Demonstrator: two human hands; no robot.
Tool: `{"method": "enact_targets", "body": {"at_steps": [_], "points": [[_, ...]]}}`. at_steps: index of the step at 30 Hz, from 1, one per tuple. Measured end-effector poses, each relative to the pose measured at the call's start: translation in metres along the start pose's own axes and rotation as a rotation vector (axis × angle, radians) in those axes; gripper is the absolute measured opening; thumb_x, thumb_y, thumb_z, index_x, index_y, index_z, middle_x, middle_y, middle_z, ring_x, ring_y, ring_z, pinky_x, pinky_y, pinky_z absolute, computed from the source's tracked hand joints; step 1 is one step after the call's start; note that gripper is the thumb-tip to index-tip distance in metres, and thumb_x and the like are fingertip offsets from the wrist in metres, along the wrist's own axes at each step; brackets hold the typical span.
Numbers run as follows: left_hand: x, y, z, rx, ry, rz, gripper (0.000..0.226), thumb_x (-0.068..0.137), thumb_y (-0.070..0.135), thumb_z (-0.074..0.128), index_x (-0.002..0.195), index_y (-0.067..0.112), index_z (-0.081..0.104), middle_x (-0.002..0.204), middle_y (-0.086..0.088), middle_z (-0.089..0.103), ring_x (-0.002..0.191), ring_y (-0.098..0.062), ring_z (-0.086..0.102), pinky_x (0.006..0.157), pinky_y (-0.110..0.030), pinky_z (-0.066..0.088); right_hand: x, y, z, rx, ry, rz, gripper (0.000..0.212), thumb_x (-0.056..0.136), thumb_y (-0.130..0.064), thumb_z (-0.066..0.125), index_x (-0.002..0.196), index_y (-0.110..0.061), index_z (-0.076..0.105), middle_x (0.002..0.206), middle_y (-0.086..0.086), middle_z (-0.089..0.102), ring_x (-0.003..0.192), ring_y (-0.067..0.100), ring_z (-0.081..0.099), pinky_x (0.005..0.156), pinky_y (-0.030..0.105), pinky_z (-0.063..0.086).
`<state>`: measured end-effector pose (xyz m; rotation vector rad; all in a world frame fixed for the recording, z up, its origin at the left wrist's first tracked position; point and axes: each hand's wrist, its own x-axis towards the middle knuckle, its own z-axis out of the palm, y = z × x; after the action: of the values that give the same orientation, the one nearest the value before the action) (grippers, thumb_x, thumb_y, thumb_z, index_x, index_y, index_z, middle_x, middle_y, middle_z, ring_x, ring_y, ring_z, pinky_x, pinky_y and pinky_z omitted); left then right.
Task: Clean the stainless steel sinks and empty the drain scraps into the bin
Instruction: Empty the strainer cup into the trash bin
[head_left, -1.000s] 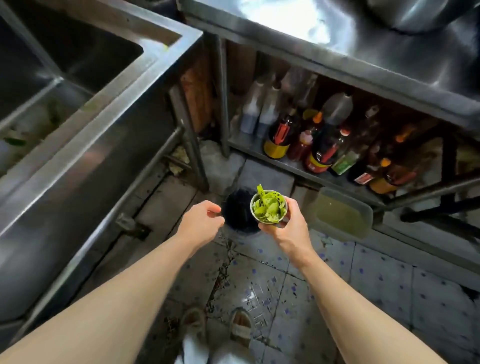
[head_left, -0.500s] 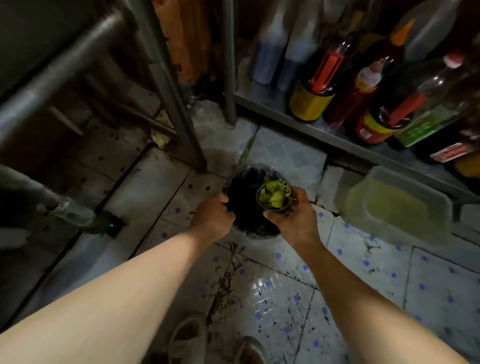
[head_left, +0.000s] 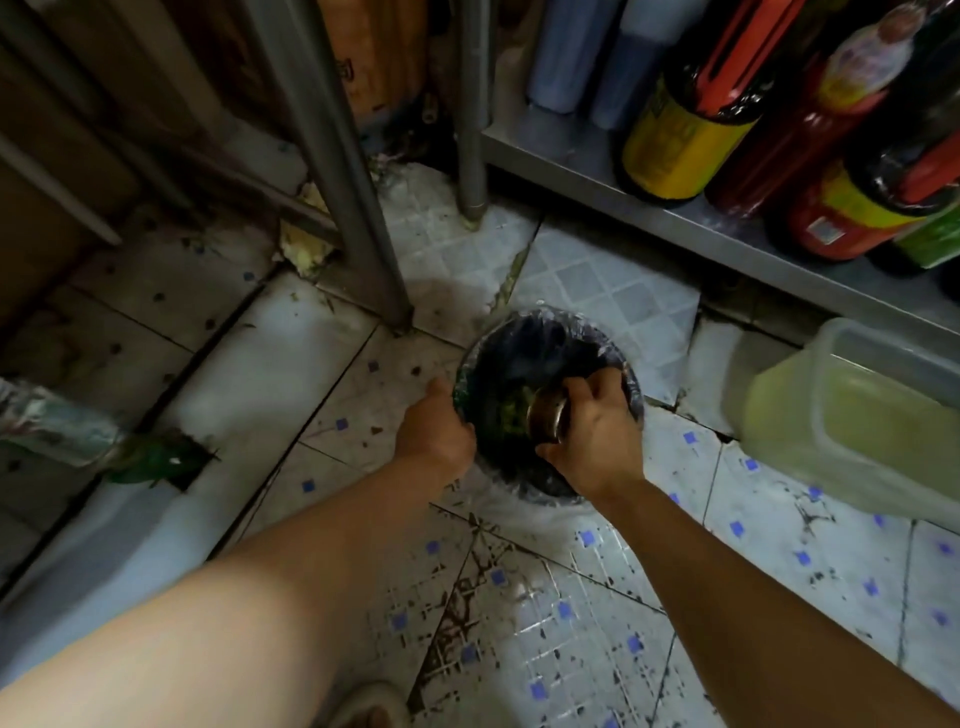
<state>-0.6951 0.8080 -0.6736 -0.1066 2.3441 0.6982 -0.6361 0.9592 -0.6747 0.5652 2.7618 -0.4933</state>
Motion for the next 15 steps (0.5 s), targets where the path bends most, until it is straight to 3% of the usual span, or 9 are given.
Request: {"method": "enact_targets", "body": {"at_steps": [5, 8, 11, 15], "points": [[0.005, -0.002, 0.001, 0.021, -0.032, -0.014, 0.049, 0.091, 0.016, 0.059, 0.133, 0.008, 0.037, 0.121, -0.017, 0.057, 0.109, -0.034, 0.056, 0.078, -0.03, 0.04, 0.001, -0.007, -0.003, -0.06, 0.223, -0.111, 0.077, 0.061, -0.033, 0.085, 0.128, -0.01, 0.054, 0.122, 0.016, 0.055, 0.11, 0.035, 0.051, 0.092, 0.042, 0.041], [0.009, -0.001, 0.003, 0.049, -0.036, -0.041, 0.051, 0.091, 0.016, 0.058, 0.136, 0.003, 0.036, 0.125, -0.018, 0.056, 0.113, -0.032, 0.055, 0.084, -0.031, 0.043, -0.001, -0.005, 0.001, -0.223, -0.12, -0.136, 0.07, 0.076, -0.039, 0.074, 0.135, -0.016, 0.045, 0.128, 0.013, 0.051, 0.116, 0.032, 0.046, 0.095, 0.038, 0.037], [0.014, 0.001, 0.005, 0.079, -0.05, -0.087, 0.06, 0.092, 0.015, 0.057, 0.143, 0.001, 0.029, 0.13, -0.018, 0.053, 0.117, -0.032, 0.053, 0.09, -0.034, 0.045, 0.003, 0.0, 0.004, -0.192, -0.06, -0.056, 0.07, 0.078, -0.042, 0.071, 0.136, -0.017, 0.041, 0.13, 0.012, 0.046, 0.118, 0.031, 0.043, 0.096, 0.038, 0.034], [0.014, 0.003, 0.008, 0.095, -0.034, -0.088, 0.058, 0.092, 0.015, 0.058, 0.141, -0.001, 0.032, 0.128, -0.019, 0.055, 0.116, -0.032, 0.054, 0.089, -0.034, 0.046, 0.0, 0.004, 0.007, -0.354, -0.181, -0.103, 0.067, 0.081, -0.043, 0.066, 0.137, -0.018, 0.038, 0.131, 0.01, 0.047, 0.12, 0.029, 0.043, 0.098, 0.037, 0.032]]}}
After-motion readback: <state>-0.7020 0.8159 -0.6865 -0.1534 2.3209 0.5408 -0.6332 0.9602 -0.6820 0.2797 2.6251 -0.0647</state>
